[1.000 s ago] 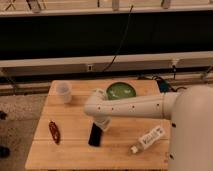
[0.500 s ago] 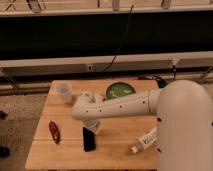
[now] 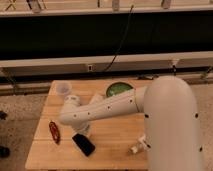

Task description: Push the eraser across the table

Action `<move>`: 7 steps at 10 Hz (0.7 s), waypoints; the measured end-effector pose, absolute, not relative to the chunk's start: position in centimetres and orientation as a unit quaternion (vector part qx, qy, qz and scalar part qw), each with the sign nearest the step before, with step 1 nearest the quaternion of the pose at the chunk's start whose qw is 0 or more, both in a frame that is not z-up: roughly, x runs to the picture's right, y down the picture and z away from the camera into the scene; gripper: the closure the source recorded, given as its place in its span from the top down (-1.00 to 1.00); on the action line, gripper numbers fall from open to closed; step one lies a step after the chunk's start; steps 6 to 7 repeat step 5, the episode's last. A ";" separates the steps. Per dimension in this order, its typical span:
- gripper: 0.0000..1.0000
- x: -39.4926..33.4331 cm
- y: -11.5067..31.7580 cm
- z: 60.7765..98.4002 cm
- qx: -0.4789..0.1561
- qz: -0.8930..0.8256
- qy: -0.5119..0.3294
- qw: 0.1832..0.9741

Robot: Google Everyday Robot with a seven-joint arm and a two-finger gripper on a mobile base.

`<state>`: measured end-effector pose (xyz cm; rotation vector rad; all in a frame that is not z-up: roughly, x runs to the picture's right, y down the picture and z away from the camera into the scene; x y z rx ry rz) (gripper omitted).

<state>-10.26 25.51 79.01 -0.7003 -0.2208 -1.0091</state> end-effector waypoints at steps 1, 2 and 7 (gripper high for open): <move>-1.00 -11.3 25.7 78.8 -0.324 -0.479 -0.107 0.809; -1.00 -12.5 26.0 78.5 -0.320 -0.481 -0.110 0.808; -1.00 -13.4 26.6 78.0 -0.313 -0.491 -0.115 0.805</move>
